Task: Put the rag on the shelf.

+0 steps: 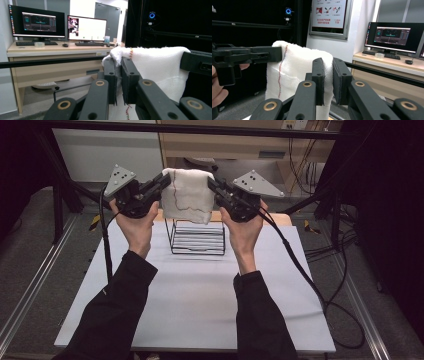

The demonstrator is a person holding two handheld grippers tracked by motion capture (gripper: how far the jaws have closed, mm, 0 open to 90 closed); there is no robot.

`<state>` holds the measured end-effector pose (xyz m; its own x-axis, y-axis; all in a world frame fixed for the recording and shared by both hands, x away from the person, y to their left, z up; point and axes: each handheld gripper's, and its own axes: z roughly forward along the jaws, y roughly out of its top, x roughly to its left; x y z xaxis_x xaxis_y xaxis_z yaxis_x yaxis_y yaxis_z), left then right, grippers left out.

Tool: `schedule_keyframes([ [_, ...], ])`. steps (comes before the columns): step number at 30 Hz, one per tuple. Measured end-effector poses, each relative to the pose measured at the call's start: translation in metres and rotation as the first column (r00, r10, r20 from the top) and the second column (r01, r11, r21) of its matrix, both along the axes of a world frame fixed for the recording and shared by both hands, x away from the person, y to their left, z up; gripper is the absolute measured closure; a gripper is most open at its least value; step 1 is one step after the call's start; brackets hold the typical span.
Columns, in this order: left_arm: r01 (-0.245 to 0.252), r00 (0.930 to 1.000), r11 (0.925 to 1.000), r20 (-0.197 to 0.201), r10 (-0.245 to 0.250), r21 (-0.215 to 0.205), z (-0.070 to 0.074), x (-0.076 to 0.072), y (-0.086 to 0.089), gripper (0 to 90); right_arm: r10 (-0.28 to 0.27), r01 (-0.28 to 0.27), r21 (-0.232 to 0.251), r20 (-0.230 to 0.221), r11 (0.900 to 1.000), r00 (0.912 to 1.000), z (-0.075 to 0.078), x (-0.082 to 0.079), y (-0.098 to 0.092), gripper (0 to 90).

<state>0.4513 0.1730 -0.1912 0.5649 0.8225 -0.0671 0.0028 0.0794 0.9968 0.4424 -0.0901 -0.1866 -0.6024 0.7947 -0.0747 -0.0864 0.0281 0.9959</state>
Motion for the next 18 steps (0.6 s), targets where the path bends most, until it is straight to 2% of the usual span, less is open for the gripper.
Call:
schedule_keyframes([
  [9, -0.002, 0.9998, 1.0, 0.02, 0.003, -0.007, 0.012, 0.006, -0.003, 83.6, -0.006, 0.006, 0.005, 0.017, 1.0, 0.9998, 0.011, 0.007, -0.002, 81.0],
  [18, -0.008, 0.9999, 0.9997, 0.015, 0.009, -0.021, 0.019, 0.016, 0.0, 83.6, -0.014, 0.014, -0.005, 0.025, 1.0, 0.9996, 0.02, 0.015, 0.002, 81.0],
])
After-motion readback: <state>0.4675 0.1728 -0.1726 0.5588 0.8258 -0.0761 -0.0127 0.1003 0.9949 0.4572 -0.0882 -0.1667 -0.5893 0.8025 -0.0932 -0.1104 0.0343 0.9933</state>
